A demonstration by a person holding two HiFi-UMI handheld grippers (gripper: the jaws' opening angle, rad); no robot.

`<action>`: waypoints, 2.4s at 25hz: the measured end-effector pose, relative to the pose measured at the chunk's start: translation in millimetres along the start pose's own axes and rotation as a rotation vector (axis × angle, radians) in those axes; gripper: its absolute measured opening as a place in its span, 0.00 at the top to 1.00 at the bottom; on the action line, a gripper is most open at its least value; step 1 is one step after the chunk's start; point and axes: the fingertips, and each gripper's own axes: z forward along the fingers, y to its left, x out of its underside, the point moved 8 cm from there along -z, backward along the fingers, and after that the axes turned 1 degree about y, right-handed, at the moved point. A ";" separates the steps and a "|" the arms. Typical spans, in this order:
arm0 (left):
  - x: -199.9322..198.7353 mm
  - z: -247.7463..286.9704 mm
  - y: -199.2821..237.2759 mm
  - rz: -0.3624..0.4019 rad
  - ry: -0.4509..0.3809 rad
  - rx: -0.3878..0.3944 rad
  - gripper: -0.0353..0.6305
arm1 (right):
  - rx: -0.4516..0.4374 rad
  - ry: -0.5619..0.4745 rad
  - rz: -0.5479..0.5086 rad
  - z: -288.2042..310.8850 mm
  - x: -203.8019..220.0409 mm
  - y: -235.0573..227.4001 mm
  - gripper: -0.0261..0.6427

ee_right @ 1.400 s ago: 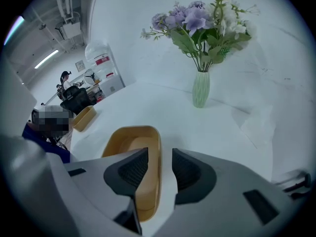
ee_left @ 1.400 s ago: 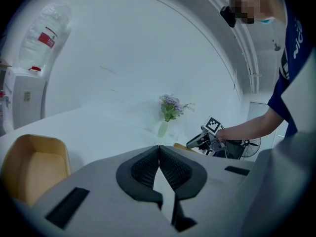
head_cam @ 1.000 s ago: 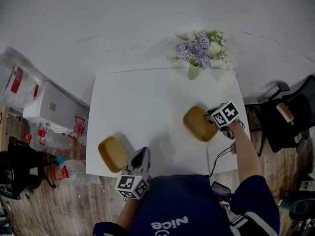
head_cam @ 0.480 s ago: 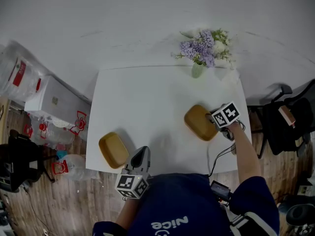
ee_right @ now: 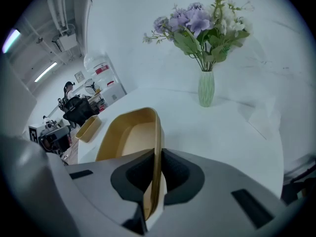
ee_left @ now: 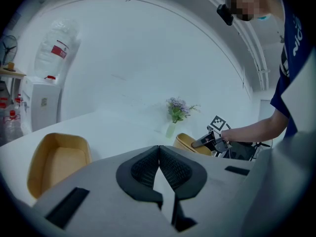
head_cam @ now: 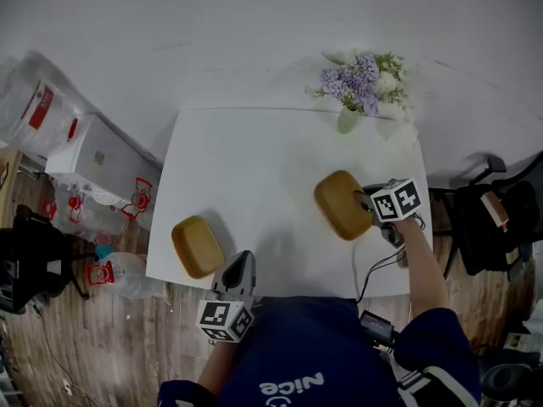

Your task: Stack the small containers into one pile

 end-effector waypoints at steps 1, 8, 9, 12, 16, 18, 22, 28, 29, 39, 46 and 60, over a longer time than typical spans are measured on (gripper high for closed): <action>-0.3 -3.5 0.2 0.001 -0.005 -0.008 0.92 | -0.001 -0.012 0.008 -2.1 -2.3 4.8 0.88; 2.1 -32.2 8.3 -0.008 -0.025 -0.067 0.92 | -0.017 -0.094 0.046 -10.2 -20.6 53.3 0.88; 2.5 -36.5 9.9 -0.008 -0.028 -0.076 0.92 | -0.025 -0.102 0.050 -10.2 -22.9 60.6 0.88; 2.6 -49.9 14.9 -0.007 -0.039 -0.097 0.92 | -0.051 -0.117 0.059 -9.8 -27.3 82.6 0.88; 2.6 -69.4 26.8 -0.009 -0.059 -0.142 0.92 | -0.079 -0.118 0.097 -4.7 -35.1 114.6 0.88; 3.1 -80.0 34.7 -0.015 -0.067 -0.176 0.92 | -0.091 -0.115 0.119 1.3 -38.2 131.5 0.88; 5.1 -102.5 51.0 -0.027 -0.092 -0.242 0.92 | -0.122 -0.120 0.144 20.1 -42.7 167.1 0.88; 10.1 -133.1 70.9 -0.051 -0.128 -0.328 0.92 | -0.198 -0.127 0.190 51.1 -48.9 220.8 0.88; 11.0 -137.0 73.6 -0.057 -0.133 -0.339 0.92 | -0.209 -0.127 0.192 55.5 -51.2 229.4 0.88; 16.3 -164.2 86.1 -0.091 -0.169 -0.438 0.92 | -0.290 -0.115 0.177 94.5 -72.8 302.0 0.88; 26.0 -188.1 93.3 -0.132 -0.182 -0.526 0.92 | -0.293 -0.091 0.181 120.3 -76.1 331.4 0.88; 39.3 -212.0 105.5 -0.158 -0.186 -0.578 0.92 | -0.226 -0.030 0.174 160.4 -65.4 360.4 0.88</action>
